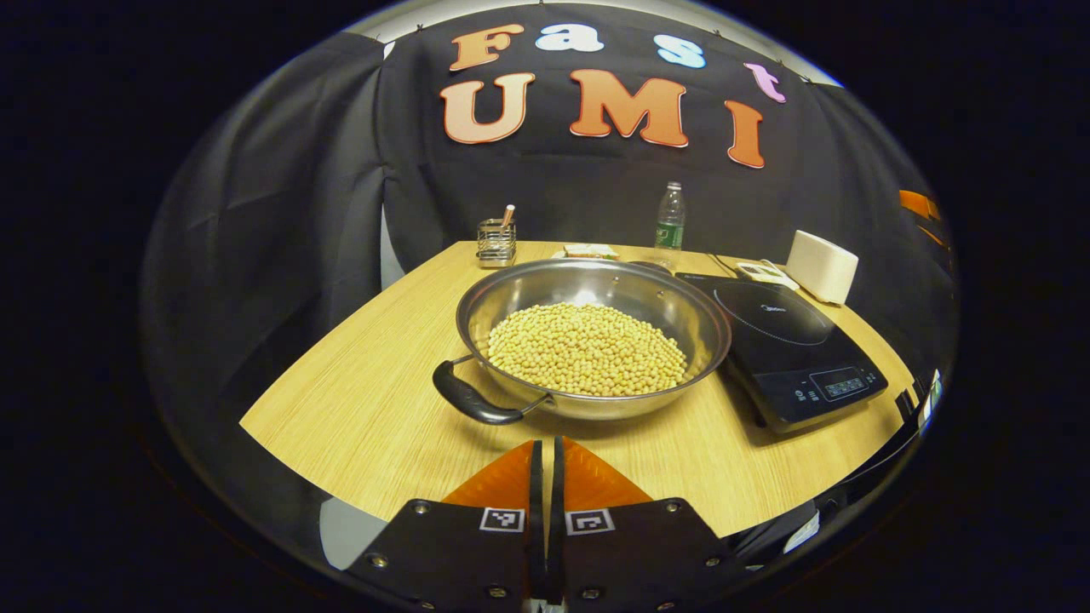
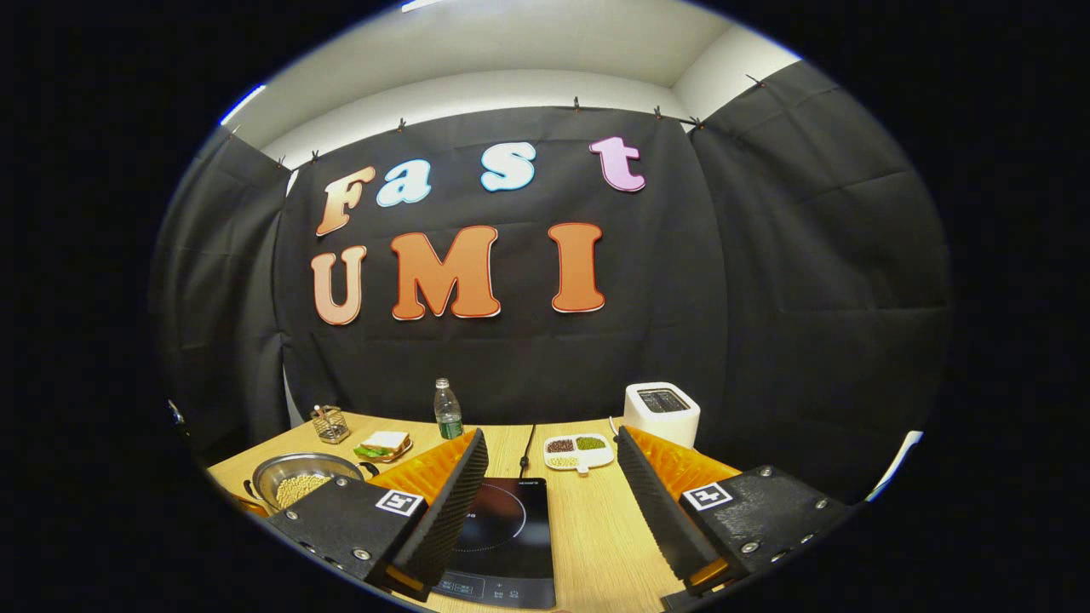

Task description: First push the handle of the pot to place it horizontally, then grasp the pot with both hands and set it on the induction cooktop.

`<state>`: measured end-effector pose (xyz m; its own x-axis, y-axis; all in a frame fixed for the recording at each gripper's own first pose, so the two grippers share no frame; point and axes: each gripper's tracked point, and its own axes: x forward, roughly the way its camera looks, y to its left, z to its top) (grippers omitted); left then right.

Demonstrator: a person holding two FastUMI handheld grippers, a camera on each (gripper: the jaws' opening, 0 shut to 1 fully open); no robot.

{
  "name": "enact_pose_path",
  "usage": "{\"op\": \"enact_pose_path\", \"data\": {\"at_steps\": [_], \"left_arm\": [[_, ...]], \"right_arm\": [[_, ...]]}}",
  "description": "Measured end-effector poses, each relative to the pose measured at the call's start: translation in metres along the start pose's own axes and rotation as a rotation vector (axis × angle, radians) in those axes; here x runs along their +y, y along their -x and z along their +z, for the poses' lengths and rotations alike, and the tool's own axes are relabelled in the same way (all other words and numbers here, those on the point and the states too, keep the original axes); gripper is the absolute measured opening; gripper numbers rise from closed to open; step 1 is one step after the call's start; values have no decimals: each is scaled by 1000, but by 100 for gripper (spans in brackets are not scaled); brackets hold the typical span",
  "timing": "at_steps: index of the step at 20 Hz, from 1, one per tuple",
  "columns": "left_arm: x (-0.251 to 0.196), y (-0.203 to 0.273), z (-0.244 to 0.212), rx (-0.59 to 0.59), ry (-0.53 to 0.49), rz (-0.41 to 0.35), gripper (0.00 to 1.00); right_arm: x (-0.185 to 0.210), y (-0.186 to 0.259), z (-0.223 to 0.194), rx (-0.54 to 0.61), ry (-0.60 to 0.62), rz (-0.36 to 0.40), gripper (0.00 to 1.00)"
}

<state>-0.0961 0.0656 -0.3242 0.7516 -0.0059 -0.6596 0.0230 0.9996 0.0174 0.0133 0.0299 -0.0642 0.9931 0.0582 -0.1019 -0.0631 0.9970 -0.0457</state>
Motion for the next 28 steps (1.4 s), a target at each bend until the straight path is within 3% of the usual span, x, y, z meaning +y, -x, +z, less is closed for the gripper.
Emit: {"op": "enact_pose_path", "data": {"at_steps": [20,23,24,25,26,28], "left_arm": [[41,-30,11,-9,36,78,5],[49,-38,13,-12,37,99,3],[54,-40,14,-15,39,106,3],[57,-43,16,-19,41,110,3],[61,-47,18,-29,37,115,3],[72,-56,21,-48,20,132,2]], "right_arm": [[1,-8,-15,20,-1,1,95],[6,-12,-14,2,-18,14,95],[7,-15,-16,-2,-16,18,100],[7,-18,-17,-6,-12,21,95],[7,-22,-17,-18,-15,20,100],[11,-32,-14,-61,-24,26,95]]}}
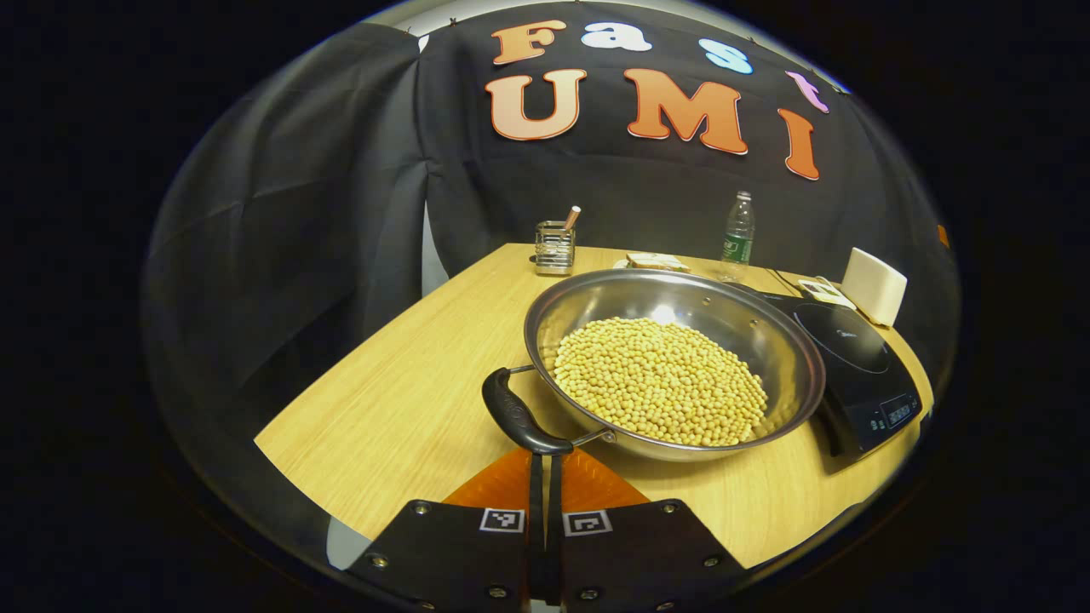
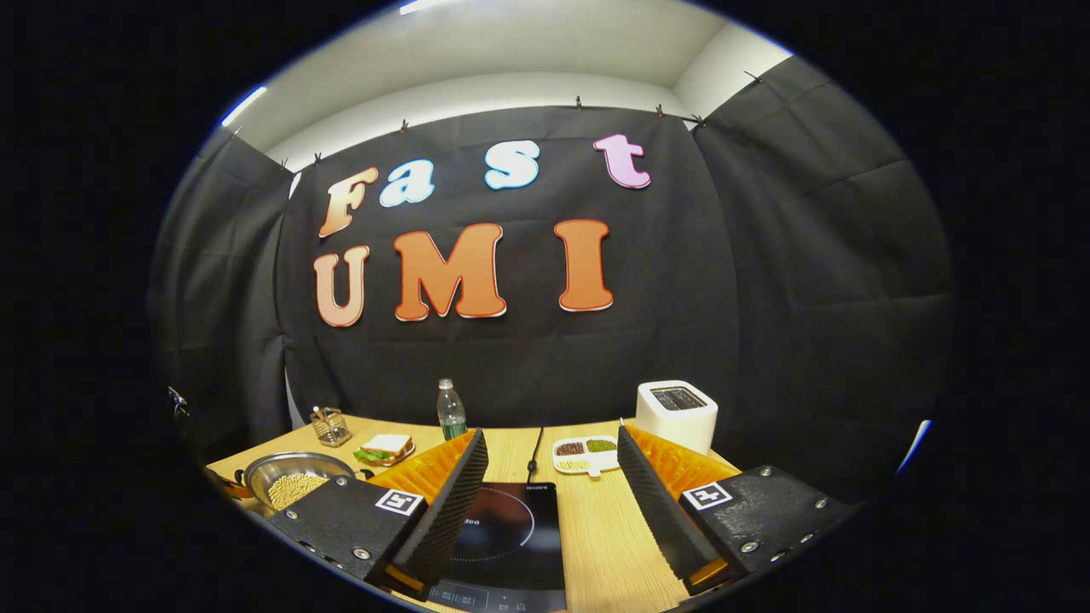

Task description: First push the handle of the pot to place it horizontally, then grasp the pot with both hands and set it on the induction cooktop.

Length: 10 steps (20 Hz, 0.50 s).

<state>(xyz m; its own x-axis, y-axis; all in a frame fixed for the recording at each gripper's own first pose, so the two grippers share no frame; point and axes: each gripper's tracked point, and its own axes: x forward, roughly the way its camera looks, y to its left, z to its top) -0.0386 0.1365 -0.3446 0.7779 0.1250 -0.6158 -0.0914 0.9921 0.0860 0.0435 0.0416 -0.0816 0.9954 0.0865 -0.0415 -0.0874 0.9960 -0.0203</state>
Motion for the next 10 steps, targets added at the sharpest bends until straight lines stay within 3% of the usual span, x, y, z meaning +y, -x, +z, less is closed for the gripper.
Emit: {"op": "enact_pose_path", "data": {"at_steps": [5,10], "left_arm": [[20,-32,8,-19,7,32,2],[15,-65,7,10,-12,24,2]], "right_arm": [[2,-50,-27,13,42,-17,95],[5,-90,-20,-17,74,-28,95]]}}
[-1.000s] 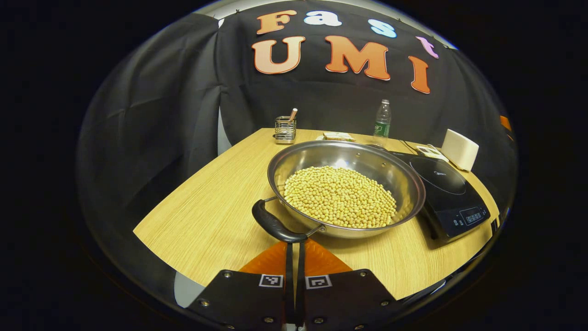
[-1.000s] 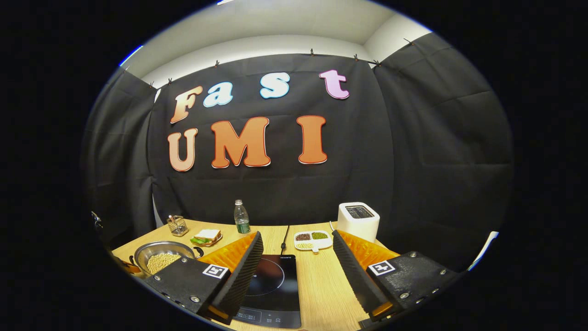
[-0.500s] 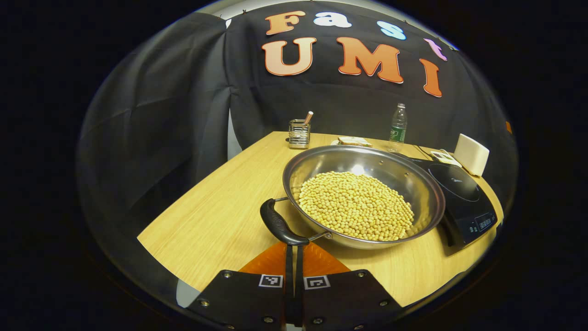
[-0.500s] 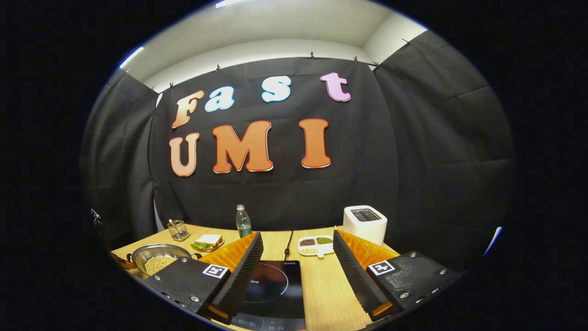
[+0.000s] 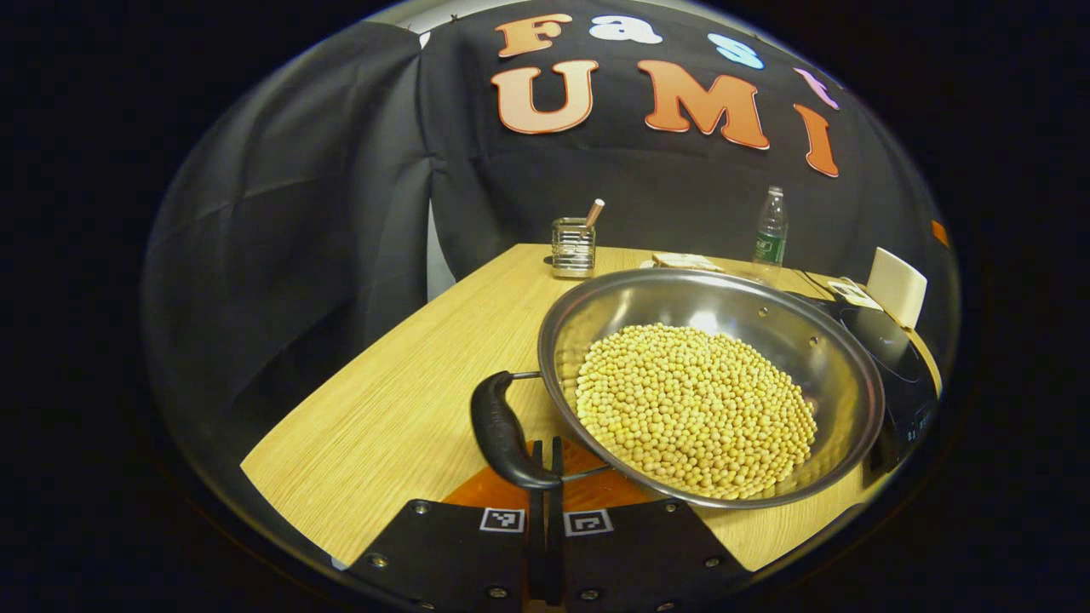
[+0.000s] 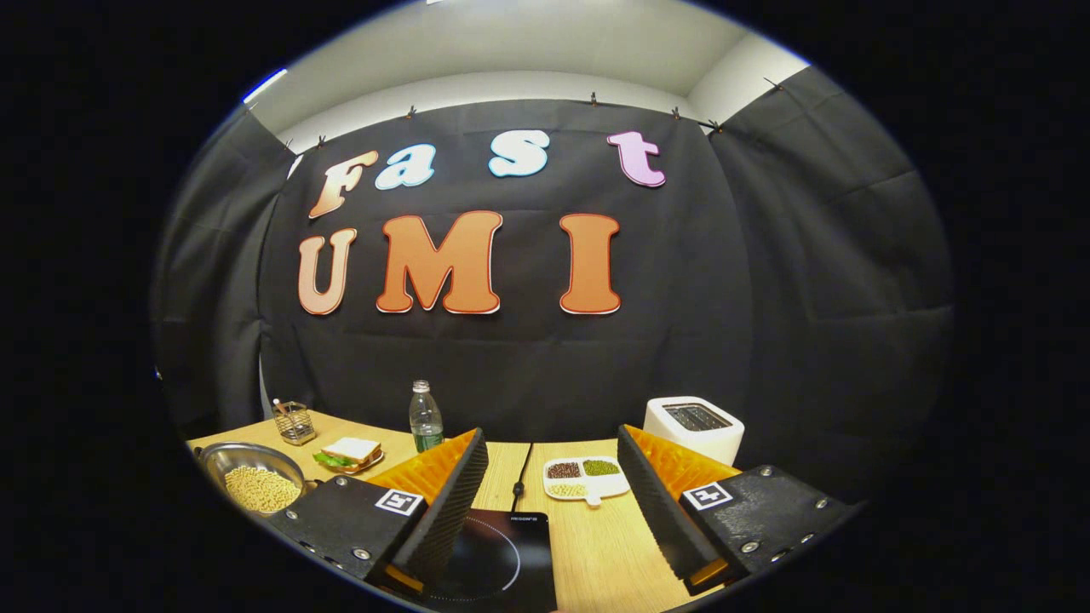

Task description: First push the handle of the pot to place it horizontally, then grasp the pot with both hands and set it on the induction cooktop.

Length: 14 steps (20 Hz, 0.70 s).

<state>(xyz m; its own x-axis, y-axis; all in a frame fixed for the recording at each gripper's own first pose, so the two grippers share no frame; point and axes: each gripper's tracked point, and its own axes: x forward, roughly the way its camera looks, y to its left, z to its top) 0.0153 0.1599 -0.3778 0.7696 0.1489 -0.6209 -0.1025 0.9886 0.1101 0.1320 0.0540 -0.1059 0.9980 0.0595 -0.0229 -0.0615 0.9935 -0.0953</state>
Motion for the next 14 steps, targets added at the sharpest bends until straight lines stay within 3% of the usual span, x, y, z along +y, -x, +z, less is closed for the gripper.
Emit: {"op": "enact_pose_path", "data": {"at_steps": [2,3,4,8,14], "left_arm": [[6,1,-2,22,-13,16,3],[13,1,-3,31,-16,36,4],[16,1,-1,35,-10,44,4],[28,4,-1,32,43,51,5],[35,-9,6,6,84,6,4]], "right_arm": [[1,-7,5,10,9,-3,95],[0,-8,6,23,13,-4,100],[1,-7,7,36,14,-5,95],[7,5,11,27,39,13,95],[17,44,-5,-15,3,7,95]]}}
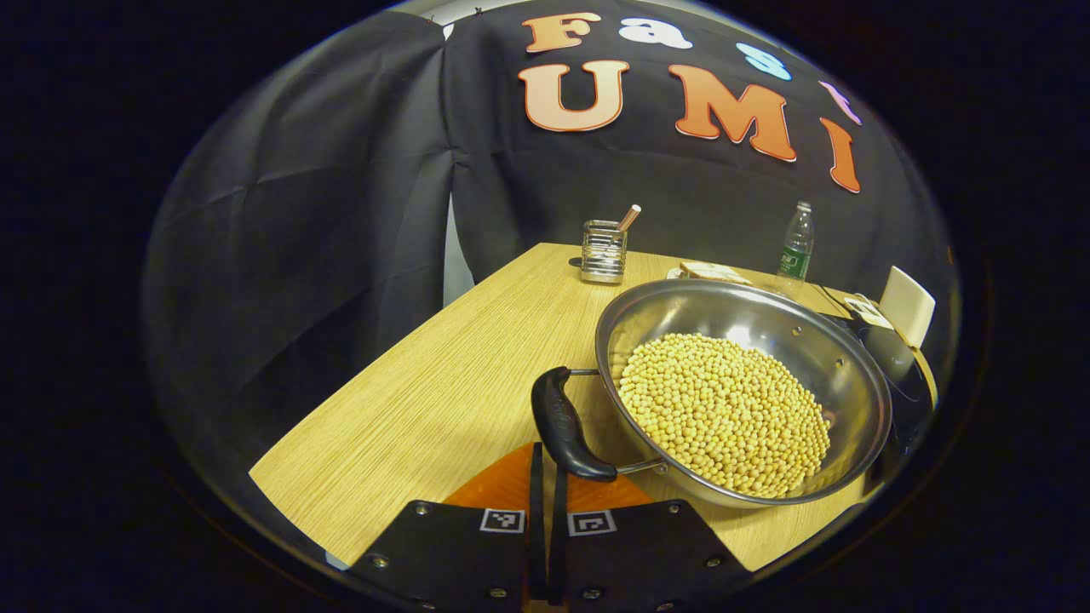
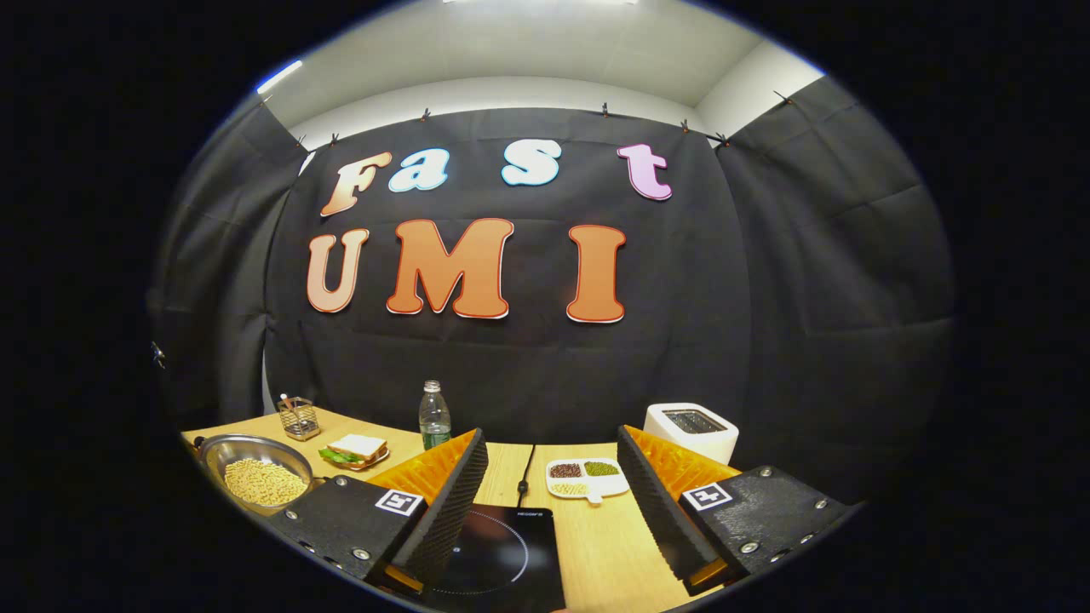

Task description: First push the handle of the pot to place it horizontally, then grasp the pot with both hands and set it on the induction cooktop.

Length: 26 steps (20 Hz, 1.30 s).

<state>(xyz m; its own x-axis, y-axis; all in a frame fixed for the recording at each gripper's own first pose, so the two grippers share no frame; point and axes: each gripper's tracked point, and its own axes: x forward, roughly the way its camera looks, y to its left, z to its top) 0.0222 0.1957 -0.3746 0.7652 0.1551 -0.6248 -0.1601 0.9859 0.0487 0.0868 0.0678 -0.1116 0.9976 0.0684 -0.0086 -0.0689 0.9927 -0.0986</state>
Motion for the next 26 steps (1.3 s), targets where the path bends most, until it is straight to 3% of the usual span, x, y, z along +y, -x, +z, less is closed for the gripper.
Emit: {"op": "enact_pose_path", "data": {"at_steps": [4,5,6,11,26], "left_arm": [[5,-12,4,23,-23,-45,3],[7,-16,8,23,-24,-47,3],[10,-21,11,24,-27,-50,3],[14,-32,32,-1,-93,-45,2],[19,-59,49,7,-134,-73,2]], "right_arm": [[6,31,-3,0,-19,-10,95],[6,36,-3,-2,-10,-19,100],[7,43,-1,-5,-6,-24,95],[10,63,7,-5,-21,-32,95],[16,66,10,10,-39,-61,95]]}}
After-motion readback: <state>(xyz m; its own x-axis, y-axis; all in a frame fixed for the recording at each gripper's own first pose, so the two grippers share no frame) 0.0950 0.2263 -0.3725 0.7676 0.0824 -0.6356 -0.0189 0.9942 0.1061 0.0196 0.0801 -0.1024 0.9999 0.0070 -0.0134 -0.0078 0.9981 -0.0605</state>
